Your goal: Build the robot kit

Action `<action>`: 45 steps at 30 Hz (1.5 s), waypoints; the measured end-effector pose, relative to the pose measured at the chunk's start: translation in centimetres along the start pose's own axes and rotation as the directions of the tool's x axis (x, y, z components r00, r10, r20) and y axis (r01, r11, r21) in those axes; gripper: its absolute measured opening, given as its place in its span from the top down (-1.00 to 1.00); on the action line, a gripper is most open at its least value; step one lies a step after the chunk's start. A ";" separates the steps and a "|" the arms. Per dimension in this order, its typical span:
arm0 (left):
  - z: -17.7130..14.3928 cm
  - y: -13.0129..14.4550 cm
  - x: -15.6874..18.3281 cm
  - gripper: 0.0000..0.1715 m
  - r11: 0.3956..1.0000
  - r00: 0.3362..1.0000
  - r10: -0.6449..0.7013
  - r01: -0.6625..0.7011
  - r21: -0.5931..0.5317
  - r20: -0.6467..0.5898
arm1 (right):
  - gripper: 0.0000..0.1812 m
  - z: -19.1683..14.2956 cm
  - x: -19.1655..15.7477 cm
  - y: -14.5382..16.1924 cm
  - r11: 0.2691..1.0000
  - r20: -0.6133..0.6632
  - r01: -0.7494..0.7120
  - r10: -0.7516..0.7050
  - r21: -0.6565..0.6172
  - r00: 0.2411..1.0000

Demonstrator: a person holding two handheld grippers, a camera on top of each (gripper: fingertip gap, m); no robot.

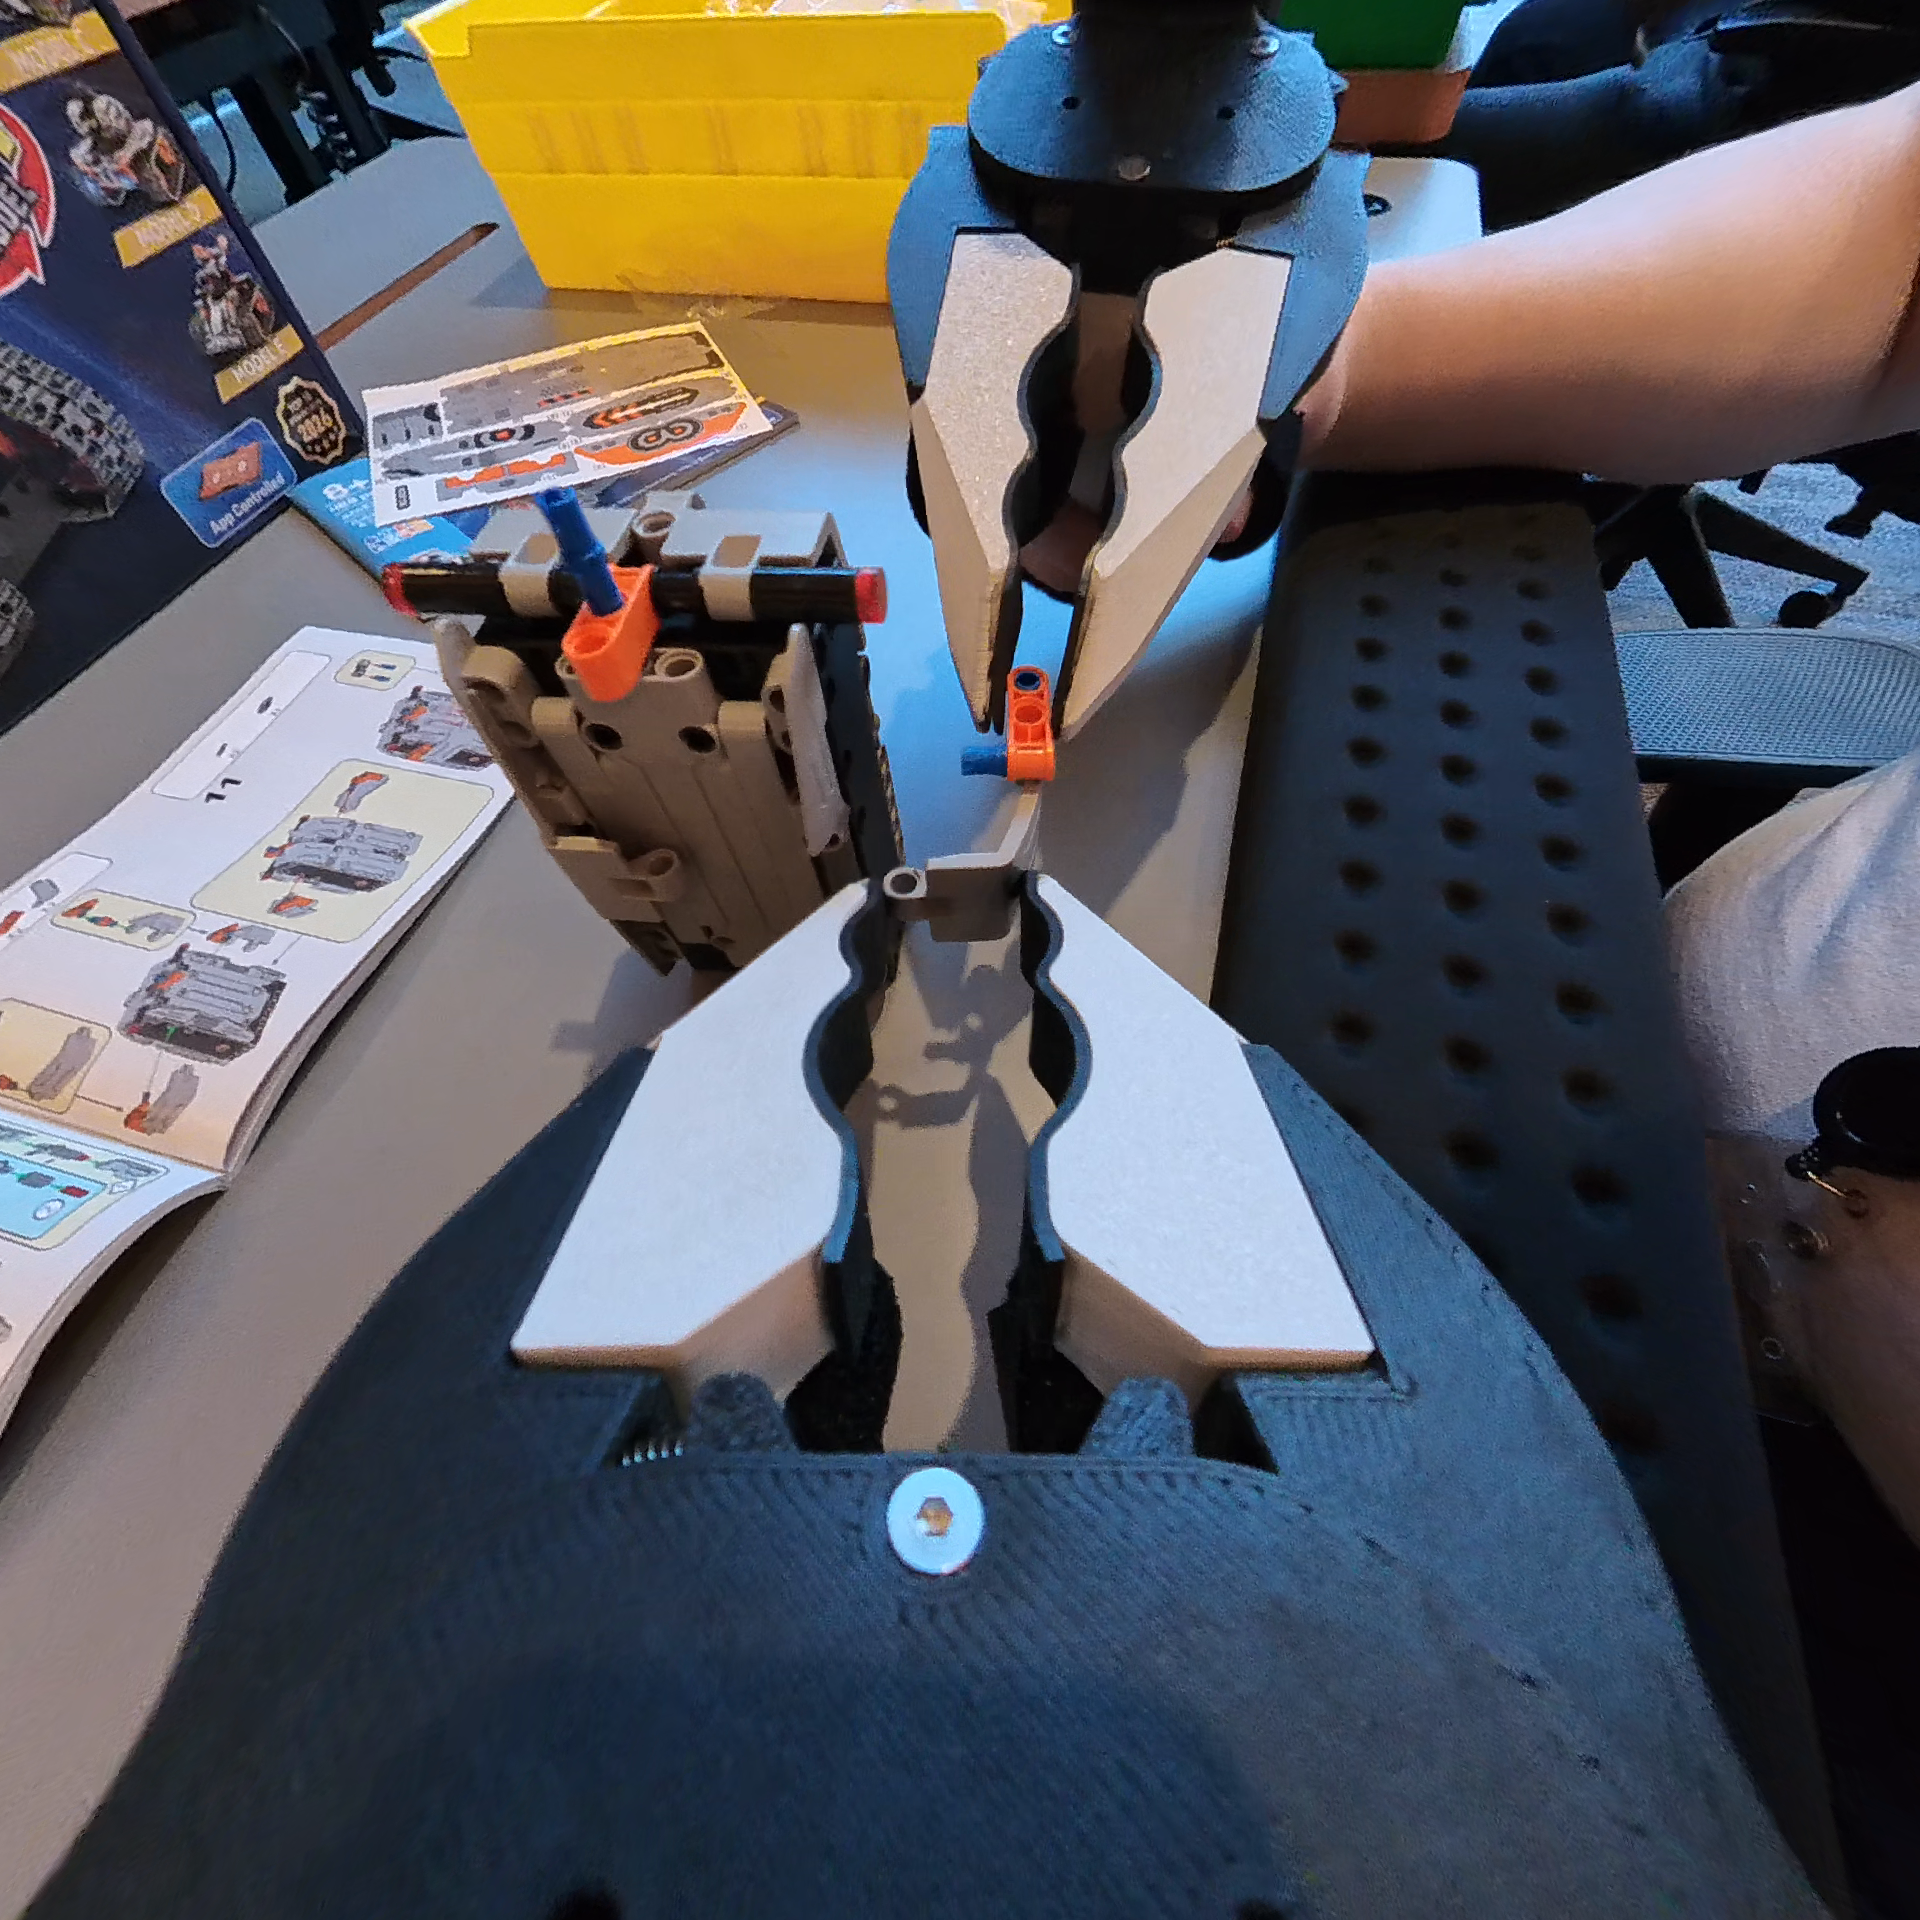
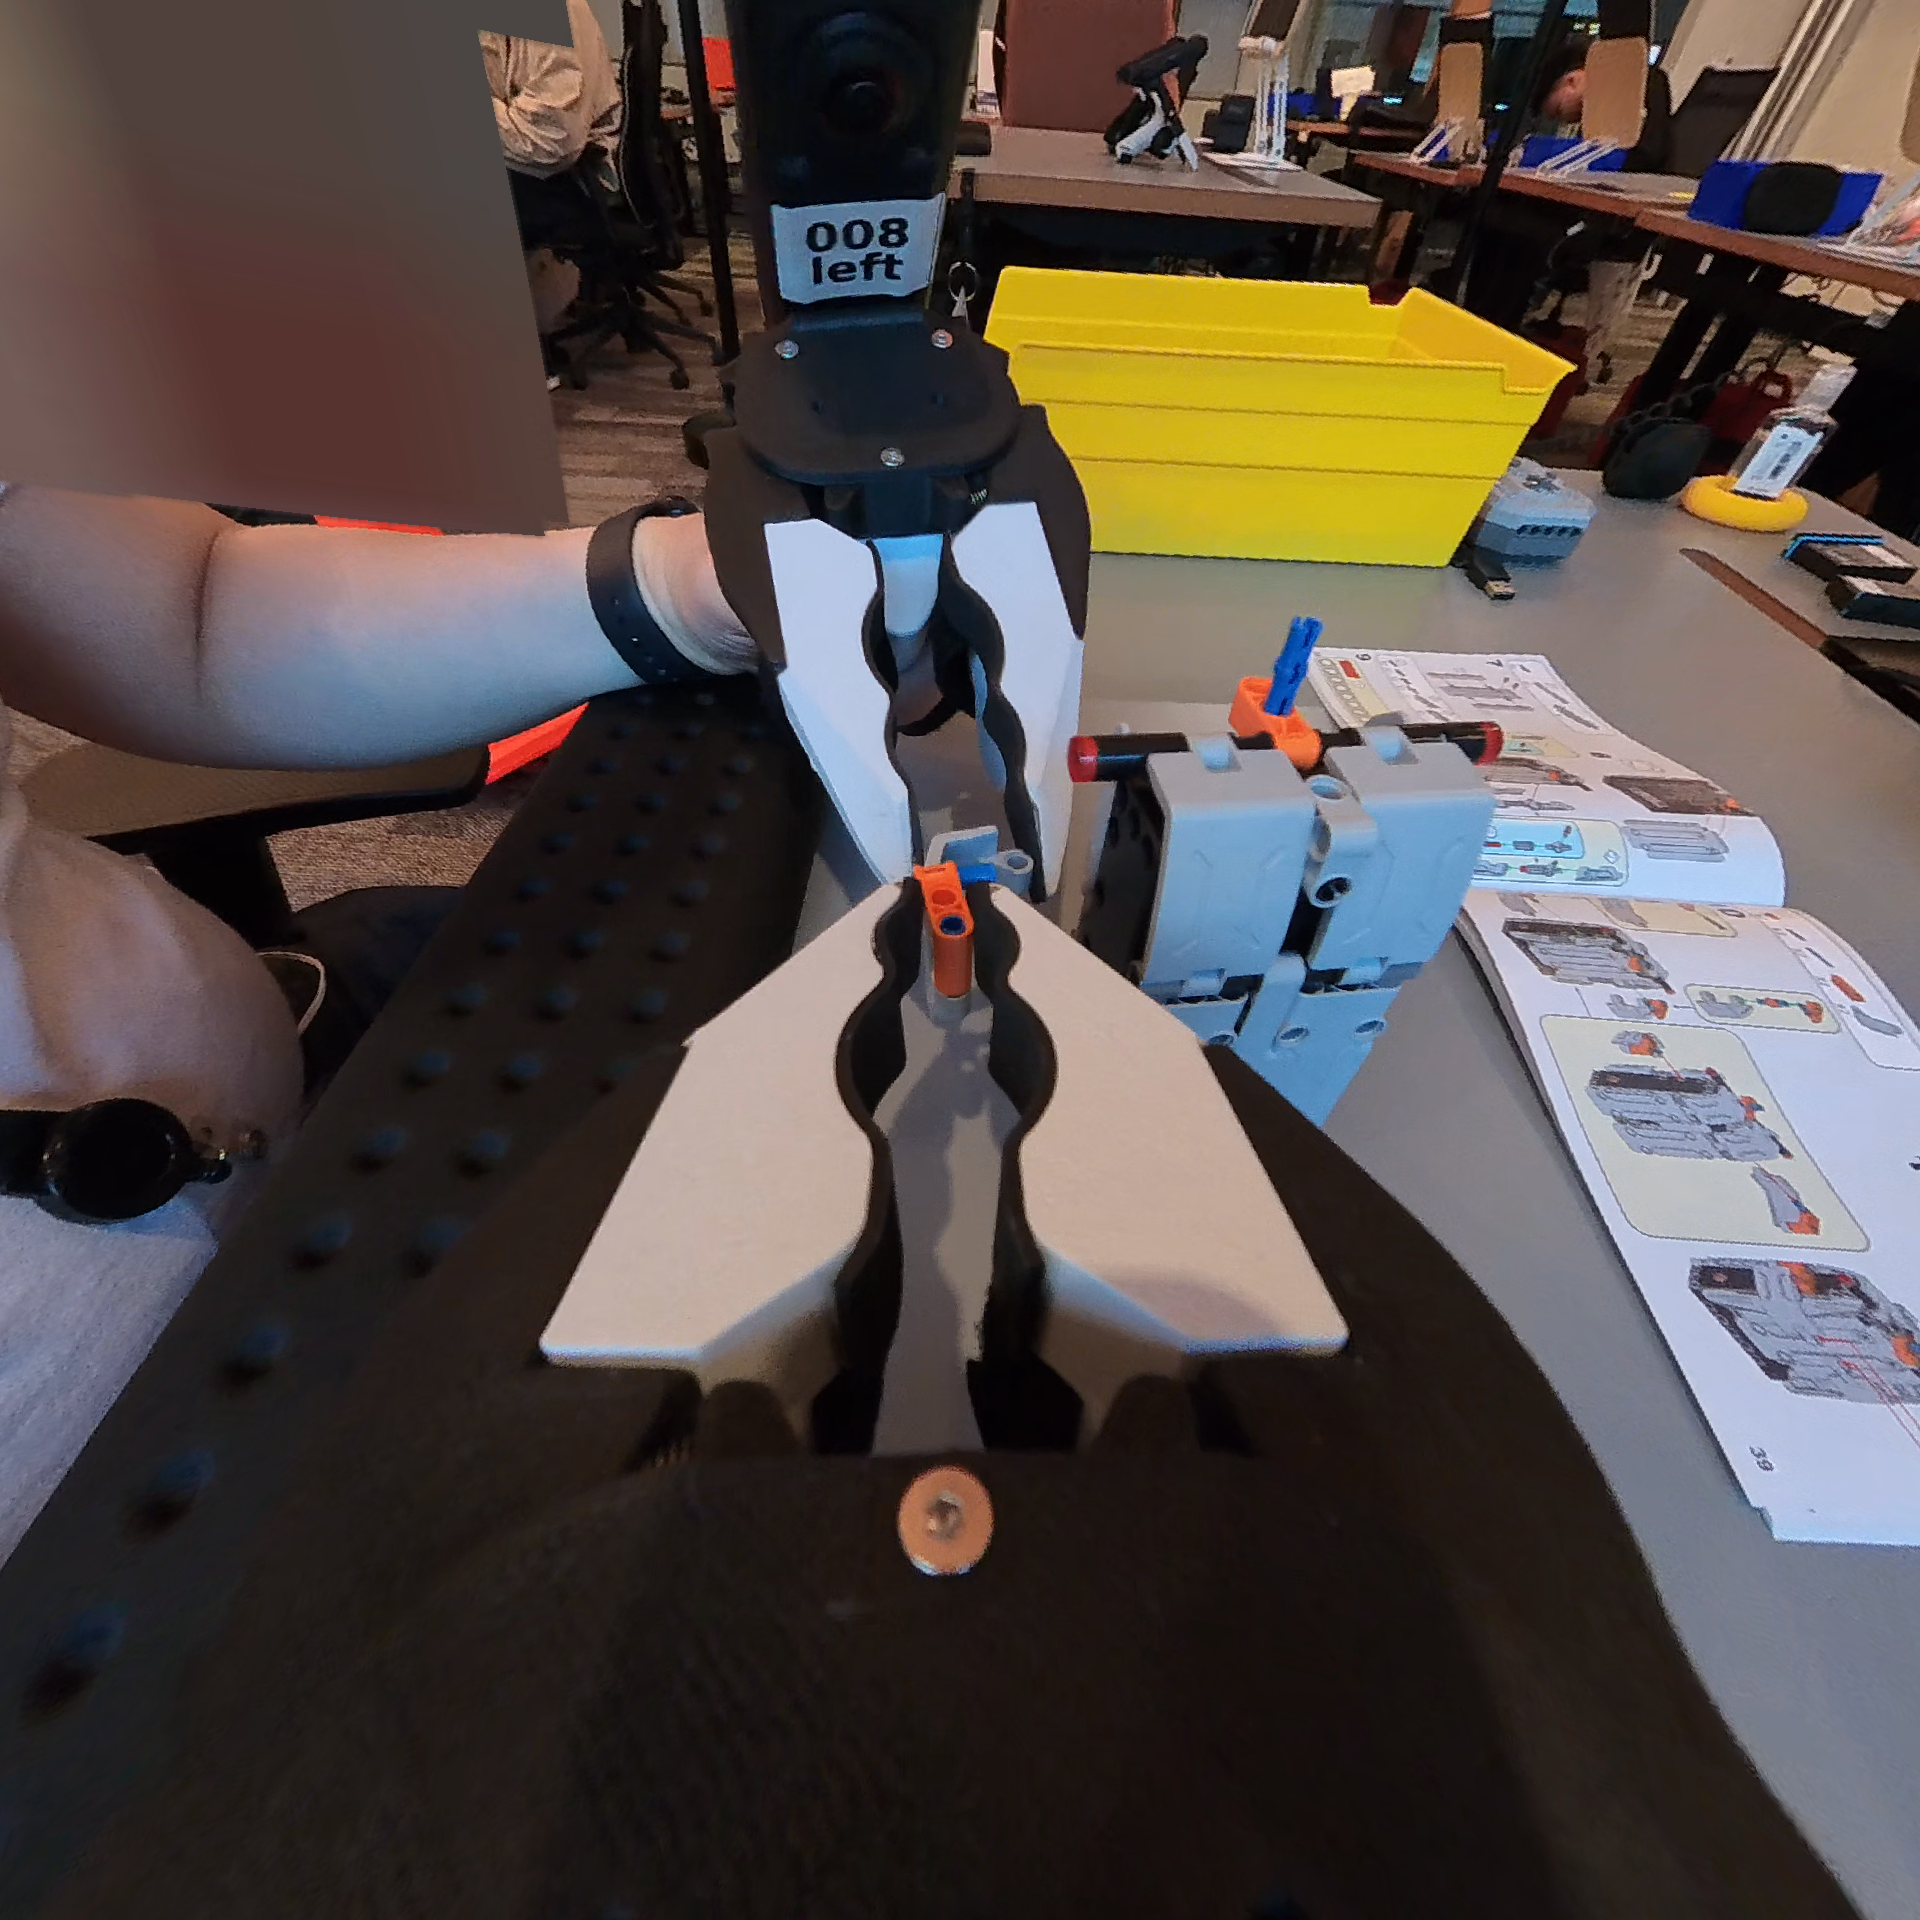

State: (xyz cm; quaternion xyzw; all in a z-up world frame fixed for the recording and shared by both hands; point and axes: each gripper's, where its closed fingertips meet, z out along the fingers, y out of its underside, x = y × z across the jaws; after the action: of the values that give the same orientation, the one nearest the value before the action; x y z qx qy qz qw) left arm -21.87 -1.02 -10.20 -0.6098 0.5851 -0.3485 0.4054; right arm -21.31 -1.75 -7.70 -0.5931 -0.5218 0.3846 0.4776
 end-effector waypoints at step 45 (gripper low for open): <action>0.1 0.2 -2.1 0.73 0.989 0.989 -0.148 0.148 0.020 0.019 | 0.89 -1.1 1.9 -0.9 0.925 -0.276 0.359 -0.380 -0.124 0.883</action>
State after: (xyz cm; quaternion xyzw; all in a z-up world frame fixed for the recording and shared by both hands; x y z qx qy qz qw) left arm -22.04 1.08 -10.31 -0.6513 0.5309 -0.3768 0.3899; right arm -20.16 -0.09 -6.44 -0.5494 -0.5610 0.1754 0.5938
